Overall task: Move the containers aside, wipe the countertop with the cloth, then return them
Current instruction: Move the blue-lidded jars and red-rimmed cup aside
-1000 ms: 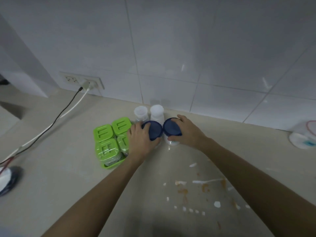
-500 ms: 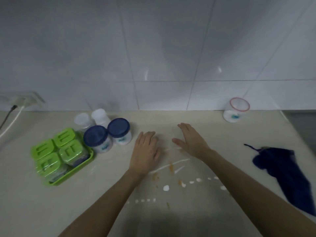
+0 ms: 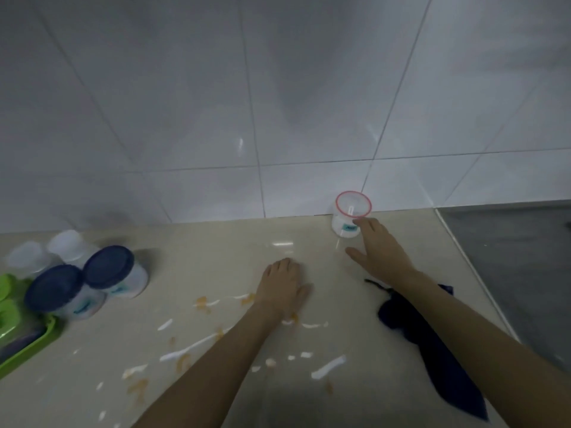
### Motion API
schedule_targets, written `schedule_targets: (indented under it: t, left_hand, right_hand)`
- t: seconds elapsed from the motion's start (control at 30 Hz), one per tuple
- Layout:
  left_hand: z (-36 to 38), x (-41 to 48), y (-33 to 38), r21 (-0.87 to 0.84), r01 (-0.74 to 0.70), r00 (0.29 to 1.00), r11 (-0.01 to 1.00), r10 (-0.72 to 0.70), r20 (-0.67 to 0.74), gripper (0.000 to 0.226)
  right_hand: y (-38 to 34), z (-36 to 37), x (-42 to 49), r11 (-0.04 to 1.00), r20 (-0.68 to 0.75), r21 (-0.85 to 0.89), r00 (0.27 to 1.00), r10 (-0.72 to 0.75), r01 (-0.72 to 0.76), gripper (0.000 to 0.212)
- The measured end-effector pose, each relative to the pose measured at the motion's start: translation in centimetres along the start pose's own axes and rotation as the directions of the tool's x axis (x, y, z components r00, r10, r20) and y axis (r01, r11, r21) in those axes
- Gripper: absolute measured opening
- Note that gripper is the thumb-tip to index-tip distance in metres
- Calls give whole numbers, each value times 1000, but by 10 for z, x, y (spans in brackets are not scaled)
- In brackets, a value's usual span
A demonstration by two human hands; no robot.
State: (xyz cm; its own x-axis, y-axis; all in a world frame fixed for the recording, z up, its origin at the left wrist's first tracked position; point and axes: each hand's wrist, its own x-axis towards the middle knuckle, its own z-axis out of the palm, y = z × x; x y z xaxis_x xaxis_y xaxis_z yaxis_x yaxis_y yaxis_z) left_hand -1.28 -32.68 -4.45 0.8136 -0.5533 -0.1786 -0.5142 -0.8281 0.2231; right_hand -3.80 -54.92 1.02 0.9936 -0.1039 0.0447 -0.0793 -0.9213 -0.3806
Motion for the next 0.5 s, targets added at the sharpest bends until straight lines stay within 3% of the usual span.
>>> schedule_targets:
  t: [0.13, 0.37, 0.5]
  left_hand:
    - [13, 21, 14, -34, 43, 998, 998, -45, -34, 60]
    - [23, 42, 10, -15, 43, 995, 999, -44, -95, 64]
    - [31, 46, 8, -8, 46, 984, 999, -46, -172, 54]
  right_hand:
    - [18, 4, 23, 978, -63, 188, 992, 106, -93, 64]
    - [38, 26, 70, 965, -112, 235, 983, 145, -115, 91]
    - [45, 36, 84, 951, -157, 299, 978, 134, -82, 82]
